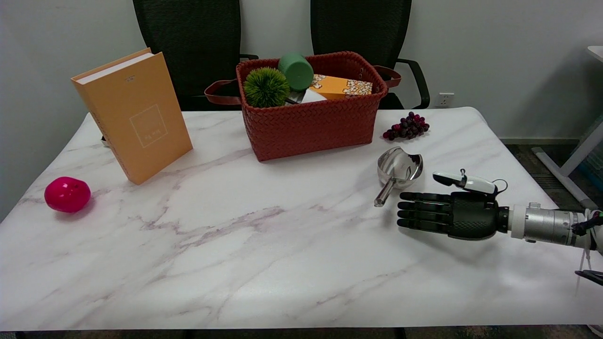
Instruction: Pick up the stainless steel scoop.
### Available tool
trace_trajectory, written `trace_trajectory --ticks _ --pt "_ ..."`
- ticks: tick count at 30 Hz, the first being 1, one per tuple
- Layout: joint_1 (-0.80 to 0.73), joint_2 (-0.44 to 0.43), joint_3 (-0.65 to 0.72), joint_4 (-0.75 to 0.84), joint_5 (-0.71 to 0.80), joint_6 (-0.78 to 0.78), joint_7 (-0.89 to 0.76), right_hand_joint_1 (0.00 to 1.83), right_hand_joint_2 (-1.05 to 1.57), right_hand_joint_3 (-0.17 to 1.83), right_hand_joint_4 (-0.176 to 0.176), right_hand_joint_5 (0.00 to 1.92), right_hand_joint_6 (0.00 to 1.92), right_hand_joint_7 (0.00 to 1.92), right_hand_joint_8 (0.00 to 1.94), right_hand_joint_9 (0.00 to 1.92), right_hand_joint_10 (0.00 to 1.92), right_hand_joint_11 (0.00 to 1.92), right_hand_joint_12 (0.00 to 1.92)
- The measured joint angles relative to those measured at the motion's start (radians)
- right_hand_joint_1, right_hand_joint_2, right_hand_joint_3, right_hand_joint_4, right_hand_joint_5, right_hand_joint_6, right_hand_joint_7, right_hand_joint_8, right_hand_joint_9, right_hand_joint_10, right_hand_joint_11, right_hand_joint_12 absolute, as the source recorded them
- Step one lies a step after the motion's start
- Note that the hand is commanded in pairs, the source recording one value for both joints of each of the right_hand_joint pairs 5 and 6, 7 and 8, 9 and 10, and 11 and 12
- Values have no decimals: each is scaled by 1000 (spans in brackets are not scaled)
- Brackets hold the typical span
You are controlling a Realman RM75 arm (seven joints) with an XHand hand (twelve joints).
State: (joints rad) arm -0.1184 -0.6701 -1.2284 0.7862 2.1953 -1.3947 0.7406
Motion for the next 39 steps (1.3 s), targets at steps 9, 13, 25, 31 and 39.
trace_trajectory --ticks 9,13,25,31,39 --pt "73 -18 -69 -26 1 13 10 289 1461 -175 0 0 0 0 0 0 0 0 0" --pt "124 -25 -111 -58 0 5 12 291 1456 -175 0 0 0 0 0 0 0 0 0" --pt "225 -44 -198 -125 -8 -14 12 292 1449 -175 0 0 0 0 0 0 0 0 0" --pt "250 -51 -221 -145 -10 -20 13 288 1444 -175 0 0 0 0 0 0 0 0 0" --pt "272 -57 -234 -188 -10 -24 13 263 1453 -175 0 0 0 0 0 0 0 0 0"
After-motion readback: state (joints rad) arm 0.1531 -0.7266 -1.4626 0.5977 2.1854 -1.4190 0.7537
